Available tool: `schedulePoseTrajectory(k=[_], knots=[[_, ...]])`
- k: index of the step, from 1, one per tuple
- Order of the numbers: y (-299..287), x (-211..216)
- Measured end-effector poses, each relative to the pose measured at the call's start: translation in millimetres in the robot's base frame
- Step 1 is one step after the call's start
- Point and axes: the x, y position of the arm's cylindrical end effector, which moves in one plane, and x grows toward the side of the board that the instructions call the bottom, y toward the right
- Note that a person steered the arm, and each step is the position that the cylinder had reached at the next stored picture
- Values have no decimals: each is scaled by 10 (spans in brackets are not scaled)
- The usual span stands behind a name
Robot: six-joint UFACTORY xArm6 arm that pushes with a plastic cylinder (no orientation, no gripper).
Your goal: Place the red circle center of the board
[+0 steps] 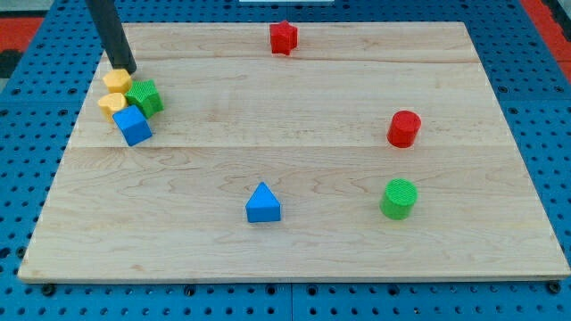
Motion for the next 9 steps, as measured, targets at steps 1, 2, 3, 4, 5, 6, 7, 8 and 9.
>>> schedulePoseTrajectory(k=[1,2,3,4,5,6,7,8,9], knots=[[108,33],[109,38],[613,-46],[953,165],[1216,226],[1413,401],[2261,398],[3120,246],[4043,445]])
